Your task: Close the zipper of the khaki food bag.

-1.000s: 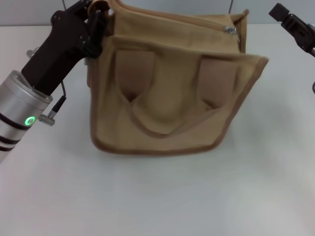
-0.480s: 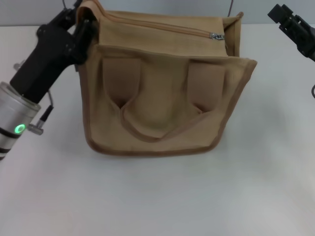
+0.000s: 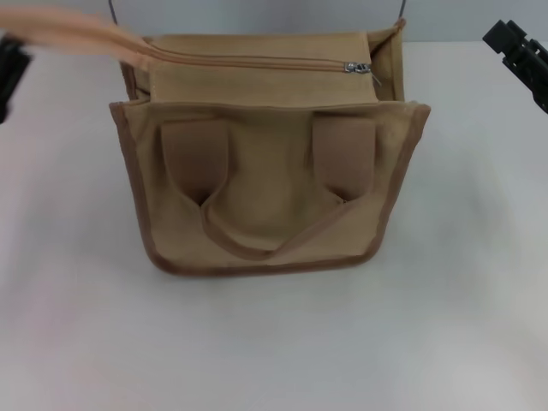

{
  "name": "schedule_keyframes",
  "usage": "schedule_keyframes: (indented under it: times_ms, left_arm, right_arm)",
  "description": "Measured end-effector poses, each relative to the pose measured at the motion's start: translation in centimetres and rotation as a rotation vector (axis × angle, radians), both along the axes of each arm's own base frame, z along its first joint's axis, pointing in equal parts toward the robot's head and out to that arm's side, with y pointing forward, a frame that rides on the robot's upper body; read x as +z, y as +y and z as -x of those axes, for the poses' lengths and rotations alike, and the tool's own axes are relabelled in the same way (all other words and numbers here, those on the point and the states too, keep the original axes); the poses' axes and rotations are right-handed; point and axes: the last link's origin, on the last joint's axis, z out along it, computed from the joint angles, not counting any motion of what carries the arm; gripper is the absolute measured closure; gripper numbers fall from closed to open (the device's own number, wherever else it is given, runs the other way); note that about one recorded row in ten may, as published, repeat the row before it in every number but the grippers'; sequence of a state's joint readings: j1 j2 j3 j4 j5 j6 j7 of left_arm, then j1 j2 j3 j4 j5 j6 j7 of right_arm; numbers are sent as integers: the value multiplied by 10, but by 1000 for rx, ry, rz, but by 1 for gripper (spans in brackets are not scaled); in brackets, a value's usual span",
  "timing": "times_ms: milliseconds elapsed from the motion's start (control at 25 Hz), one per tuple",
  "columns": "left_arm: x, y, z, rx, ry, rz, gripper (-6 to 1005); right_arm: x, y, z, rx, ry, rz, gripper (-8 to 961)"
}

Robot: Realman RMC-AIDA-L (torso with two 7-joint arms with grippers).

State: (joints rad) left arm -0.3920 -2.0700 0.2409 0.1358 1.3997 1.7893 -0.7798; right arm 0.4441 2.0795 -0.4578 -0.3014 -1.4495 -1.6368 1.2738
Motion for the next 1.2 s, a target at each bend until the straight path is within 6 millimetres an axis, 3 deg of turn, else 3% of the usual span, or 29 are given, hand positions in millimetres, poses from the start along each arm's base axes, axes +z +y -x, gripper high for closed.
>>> schedule_keyframes:
  times_ms: [320, 400, 640, 760, 920, 1000, 1200]
  left_arm:
    - [27, -51, 52, 181, 74, -79, 277]
    - [24, -64, 53, 144, 142, -10, 227]
    - [-2, -101, 34, -136, 289, 265, 227]
    - [-19, -103, 23, -264, 360, 418, 227]
    - [-36, -91, 12, -346, 407, 546, 227]
    - [-42, -84, 8, -365, 421, 582, 227]
    - [-54, -79, -1, -402, 438, 607, 227]
  right_arm:
    - [0, -20, 6, 139, -80, -97, 340]
    - [-5, -27, 9, 191, -116, -89, 335]
    - [-20, -50, 12, 318, -192, -52, 318]
    - [-30, -55, 15, 358, -215, -7, 309]
    - [-51, -70, 17, 471, -309, 38, 298]
    - [-63, -79, 17, 537, -357, 77, 120]
    - [-81, -89, 19, 632, -425, 157, 116]
